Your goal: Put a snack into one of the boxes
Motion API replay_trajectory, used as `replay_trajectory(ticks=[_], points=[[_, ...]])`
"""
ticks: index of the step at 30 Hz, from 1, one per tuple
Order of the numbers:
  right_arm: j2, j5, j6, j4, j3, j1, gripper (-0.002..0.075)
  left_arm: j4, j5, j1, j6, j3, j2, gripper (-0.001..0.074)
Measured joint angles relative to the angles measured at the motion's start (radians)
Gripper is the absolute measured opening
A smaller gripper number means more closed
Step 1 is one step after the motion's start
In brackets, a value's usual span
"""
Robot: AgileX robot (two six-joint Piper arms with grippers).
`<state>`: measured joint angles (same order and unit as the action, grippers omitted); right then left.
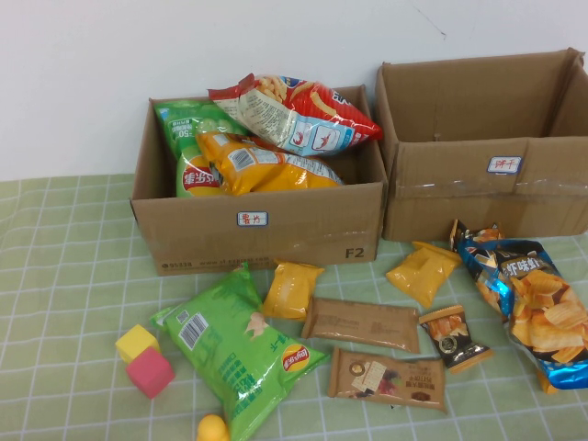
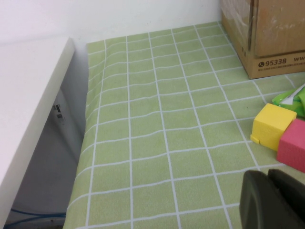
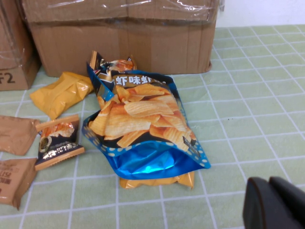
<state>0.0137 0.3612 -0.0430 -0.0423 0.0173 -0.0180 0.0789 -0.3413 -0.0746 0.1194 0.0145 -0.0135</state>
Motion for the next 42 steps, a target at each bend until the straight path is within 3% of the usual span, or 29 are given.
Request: replay_trajectory(ticks=[9,14,27,38,42], points=[[0.000,-0.018,0.004,-0.002,0.002,0.000,-0.0002,0.000,0.015,0.000,0.000,0.000,0.000,-0.0003],[0.000,-0.139,0.006,-0.002,0.012,0.000,-0.0002,0.000,0.083,0.000,-0.014,0.006,0.000,-0.0003],[0.000,-0.714,0.008,-0.005,0.012,0.000,-0.0002,-0.004,0.712,0.000,-0.022,0.006,0.000,-0.0003],[0.000,-0.901,0.008,0.119,0.012,0.000,-0.0002,0.007,0.901,0.000,-0.041,0.006,0.000,-0.0002],[0.000,-0.943,0.053,0.212,0.012,0.000,-0.0002,0.009,0.840,0.000,-0.054,-0.024,0.000,-0.0002]])
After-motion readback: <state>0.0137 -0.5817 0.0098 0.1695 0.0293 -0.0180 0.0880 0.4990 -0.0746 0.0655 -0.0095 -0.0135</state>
